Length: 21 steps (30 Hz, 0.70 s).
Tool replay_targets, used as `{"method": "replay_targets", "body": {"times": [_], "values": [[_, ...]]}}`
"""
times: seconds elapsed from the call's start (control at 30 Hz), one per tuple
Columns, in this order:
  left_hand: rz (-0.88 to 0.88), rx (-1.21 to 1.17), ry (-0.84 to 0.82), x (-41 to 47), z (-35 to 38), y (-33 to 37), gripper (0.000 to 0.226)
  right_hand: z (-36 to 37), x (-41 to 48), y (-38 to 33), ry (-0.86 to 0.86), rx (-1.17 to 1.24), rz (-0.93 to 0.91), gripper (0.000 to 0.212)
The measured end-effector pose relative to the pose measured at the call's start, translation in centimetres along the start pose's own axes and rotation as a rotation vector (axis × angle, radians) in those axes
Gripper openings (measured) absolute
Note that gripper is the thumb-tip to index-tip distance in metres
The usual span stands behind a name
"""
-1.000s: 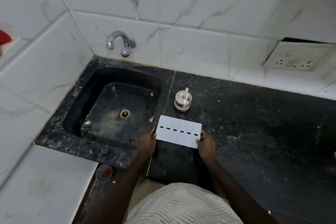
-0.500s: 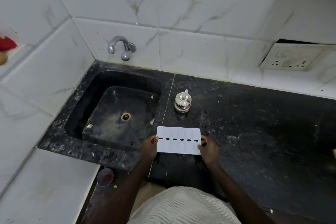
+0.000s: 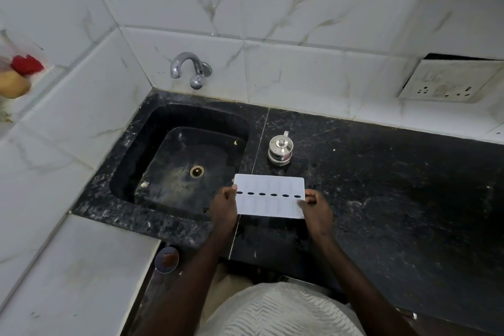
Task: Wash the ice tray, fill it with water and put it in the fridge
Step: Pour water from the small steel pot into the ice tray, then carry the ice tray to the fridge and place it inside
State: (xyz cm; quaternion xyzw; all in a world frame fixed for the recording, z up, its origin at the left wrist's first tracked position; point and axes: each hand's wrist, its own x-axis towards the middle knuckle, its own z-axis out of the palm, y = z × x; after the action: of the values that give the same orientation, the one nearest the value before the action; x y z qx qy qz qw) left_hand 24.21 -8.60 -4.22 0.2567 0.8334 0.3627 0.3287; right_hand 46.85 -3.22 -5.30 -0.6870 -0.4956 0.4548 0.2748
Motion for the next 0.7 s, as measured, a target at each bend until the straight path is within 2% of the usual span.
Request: {"method": "replay_targets", "body": {"times": [0.17,0.4,0.6,0.7], "values": [[0.03,-0.078,0.108,-0.2,-0.1,1.2,0.038,0.0,0.3,-1.5,0.065,0.132,-0.05,0.011],[0.048,-0.158,0.236,-0.5,-0.1,2.4,0.036,0.3,1.0,-3.4,0.13,0.163,-0.1,0.03],[0.02,-0.255,0.284,-0.9,-0.2,3.7,0.034,-0.1,0.2,-5.2,0.162,0.183,-0.14,0.014],[0.03,-0.272,0.295,-0.7,-0.2,4.5,0.031,-0.5,0.1,-5.7,0.152,0.215,-0.154,0.017]]}}
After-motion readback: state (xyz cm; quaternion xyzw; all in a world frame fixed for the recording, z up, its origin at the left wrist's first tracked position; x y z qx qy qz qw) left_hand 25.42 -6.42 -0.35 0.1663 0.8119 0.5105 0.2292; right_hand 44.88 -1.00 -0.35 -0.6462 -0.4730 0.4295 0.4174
